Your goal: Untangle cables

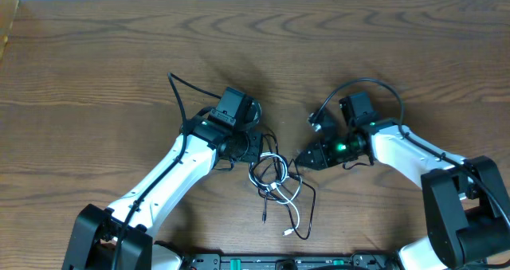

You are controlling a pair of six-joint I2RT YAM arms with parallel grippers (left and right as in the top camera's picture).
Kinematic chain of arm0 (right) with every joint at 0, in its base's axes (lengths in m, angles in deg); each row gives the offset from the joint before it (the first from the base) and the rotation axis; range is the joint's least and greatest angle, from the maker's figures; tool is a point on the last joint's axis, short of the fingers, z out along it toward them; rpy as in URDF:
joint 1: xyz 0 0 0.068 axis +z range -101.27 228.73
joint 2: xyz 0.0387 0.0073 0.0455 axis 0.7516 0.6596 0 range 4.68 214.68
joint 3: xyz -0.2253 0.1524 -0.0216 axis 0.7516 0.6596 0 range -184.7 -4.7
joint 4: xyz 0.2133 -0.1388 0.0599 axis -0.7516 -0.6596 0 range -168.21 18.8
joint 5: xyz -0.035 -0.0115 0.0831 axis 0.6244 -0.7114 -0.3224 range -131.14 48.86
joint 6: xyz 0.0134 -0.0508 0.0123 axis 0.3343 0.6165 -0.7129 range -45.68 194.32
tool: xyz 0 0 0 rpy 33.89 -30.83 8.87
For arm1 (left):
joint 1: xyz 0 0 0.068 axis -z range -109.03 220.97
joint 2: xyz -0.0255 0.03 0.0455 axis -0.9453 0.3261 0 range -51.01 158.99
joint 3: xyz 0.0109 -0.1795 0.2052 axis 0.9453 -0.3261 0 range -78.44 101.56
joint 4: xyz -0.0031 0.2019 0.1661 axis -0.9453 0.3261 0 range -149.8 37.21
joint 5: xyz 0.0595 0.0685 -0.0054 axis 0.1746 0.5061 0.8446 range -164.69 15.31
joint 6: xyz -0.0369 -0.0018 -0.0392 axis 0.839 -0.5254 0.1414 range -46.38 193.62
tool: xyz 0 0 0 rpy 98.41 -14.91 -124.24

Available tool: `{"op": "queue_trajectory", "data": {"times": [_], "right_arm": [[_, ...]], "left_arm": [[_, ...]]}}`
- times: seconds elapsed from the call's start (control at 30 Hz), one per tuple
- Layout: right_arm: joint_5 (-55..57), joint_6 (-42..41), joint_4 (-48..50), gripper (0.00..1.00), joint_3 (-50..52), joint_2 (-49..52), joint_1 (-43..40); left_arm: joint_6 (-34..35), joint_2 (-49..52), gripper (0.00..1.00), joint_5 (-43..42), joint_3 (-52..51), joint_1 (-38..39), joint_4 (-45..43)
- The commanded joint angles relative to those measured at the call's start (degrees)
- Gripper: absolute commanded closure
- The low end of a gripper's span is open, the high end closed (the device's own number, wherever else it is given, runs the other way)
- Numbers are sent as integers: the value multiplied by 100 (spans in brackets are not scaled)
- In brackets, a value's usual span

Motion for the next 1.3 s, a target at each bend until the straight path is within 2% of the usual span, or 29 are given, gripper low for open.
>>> {"op": "queue_trajectory", "data": {"times": [0.0,0.23,0.33,0.4,0.43,0.47,0.5,0.7,0.87,1.03,1.27], "right_arm": [[-529,-256,0,59,-129,24,-103],[-509,59,-369,59,-111,24,205],[70,85,-474,64,-94,24,527],[715,85,-483,69,-48,28,763],[1182,83,-483,80,0,28,935],[1351,81,-485,85,17,28,994],[1888,-63,-487,98,52,28,1137],[3915,-1342,-535,99,35,15,1117],[4385,-1375,-874,99,-232,-435,656],[5086,-1377,-1193,99,-455,-1451,48],[5469,-1604,-1292,99,-457,-2826,-960]], "left_arm": [[9,28,93,52,26,17,15],[9,28,93,52,26,17,-31],[9,28,92,55,26,17,-39],[9,28,93,55,26,17,-79],[9,28,93,55,28,17,-118],[9,26,92,55,28,17,-140],[9,26,93,55,28,17,-160],[7,-26,93,57,33,2,-133],[2,-269,93,57,33,-225,83],[-13,-667,92,57,33,-695,188],[-11,-1246,93,55,33,-1537,319]]}}
